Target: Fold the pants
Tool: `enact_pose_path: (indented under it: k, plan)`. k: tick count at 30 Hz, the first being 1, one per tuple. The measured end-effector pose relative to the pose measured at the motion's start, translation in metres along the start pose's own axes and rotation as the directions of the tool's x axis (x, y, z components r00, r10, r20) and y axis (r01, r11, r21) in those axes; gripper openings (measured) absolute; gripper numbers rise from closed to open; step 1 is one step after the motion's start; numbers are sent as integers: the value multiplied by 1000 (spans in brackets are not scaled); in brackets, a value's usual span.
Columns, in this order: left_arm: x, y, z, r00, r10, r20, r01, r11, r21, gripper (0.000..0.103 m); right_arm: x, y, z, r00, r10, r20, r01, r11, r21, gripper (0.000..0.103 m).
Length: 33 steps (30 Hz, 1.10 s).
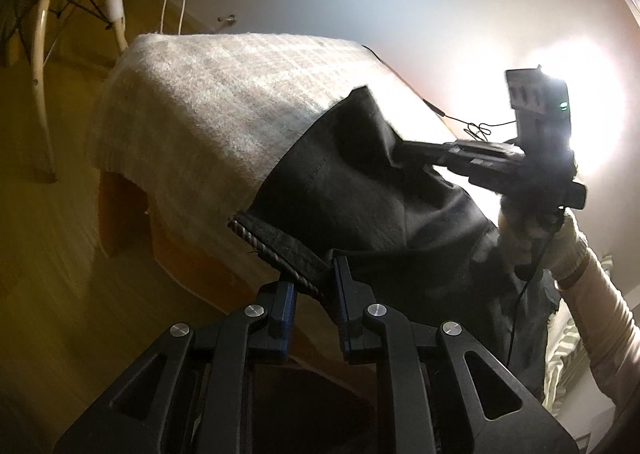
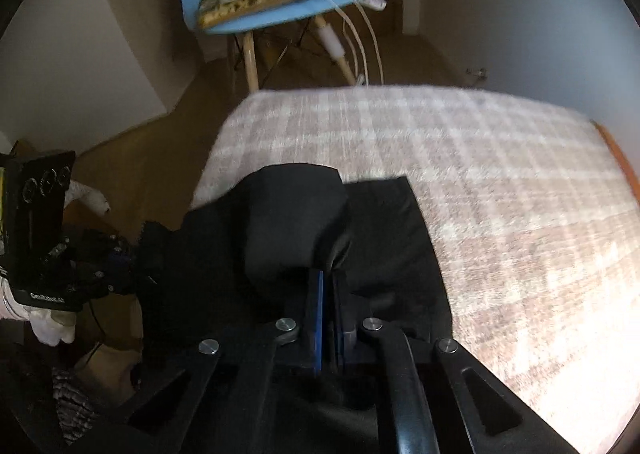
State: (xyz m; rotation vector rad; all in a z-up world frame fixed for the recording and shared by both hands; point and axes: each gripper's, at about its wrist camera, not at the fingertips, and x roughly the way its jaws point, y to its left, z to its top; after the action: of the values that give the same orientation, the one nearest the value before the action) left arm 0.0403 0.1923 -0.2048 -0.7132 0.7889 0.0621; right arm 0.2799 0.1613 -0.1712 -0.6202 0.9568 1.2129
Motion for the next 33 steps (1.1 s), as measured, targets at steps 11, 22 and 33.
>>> enact_pose_path:
  k: [11, 22, 33]
  plan:
    - [0, -11, 14, 998, 39, 43, -41, 998, 53, 12, 6, -36, 5, 991, -132, -19, 133, 985, 106, 1]
    - [-31, 25, 12, 997, 64, 48, -61, 997, -56, 12, 2, -56, 1, 980, -190, -53, 197, 962, 187, 34]
    - [-9, 34, 14, 994, -108, 7, 107, 969, -223, 65, -111, -45, -46, 969, -227, 103, 185, 931, 315, 58]
